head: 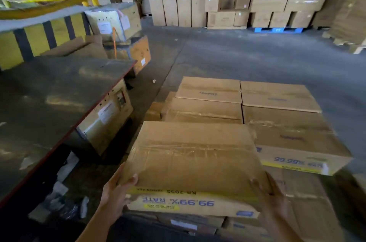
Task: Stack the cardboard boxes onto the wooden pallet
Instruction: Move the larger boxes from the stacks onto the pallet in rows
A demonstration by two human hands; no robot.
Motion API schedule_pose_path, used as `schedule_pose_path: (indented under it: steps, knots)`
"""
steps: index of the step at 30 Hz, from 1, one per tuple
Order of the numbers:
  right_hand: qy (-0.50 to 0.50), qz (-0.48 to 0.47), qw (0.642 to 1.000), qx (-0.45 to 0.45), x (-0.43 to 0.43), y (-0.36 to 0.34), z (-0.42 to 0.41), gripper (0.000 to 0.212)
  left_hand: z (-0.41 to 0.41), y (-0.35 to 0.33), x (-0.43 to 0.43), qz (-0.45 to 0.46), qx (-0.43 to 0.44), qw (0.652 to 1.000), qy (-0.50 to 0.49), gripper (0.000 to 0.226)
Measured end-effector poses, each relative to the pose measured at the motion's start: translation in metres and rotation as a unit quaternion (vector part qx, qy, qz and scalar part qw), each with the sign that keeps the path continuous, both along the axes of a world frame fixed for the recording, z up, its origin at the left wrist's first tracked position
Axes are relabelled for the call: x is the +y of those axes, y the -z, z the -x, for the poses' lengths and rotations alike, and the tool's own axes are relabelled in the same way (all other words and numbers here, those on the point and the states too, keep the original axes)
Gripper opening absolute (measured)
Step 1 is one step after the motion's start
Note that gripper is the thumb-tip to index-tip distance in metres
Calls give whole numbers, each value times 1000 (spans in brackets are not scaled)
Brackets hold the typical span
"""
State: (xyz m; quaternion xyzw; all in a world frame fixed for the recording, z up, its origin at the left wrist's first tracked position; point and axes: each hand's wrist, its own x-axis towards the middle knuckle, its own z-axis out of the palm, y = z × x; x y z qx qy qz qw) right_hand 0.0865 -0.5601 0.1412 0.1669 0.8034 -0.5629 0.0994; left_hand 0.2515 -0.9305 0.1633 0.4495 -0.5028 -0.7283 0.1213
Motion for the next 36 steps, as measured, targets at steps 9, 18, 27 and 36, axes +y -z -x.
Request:
schedule_pose_path:
  steps: [9, 18, 27, 36]
  knots:
    - [54, -32, 998, -24, -30, 18, -38, 62, 32, 33, -57, -19, -33, 990, 134, 77]
    - [41, -91, 994, -34, -48, 43, -25, 61, 48, 76, -80, -42, -81, 992, 85, 77]
    - [31, -130, 988, -76, -41, 81, 24, 72, 69, 114, -68, -17, -75, 992, 104, 72]
    - [3, -187, 973, -136, -36, 115, 35, 70, 78, 151, -59, 28, -141, 985, 96, 75]
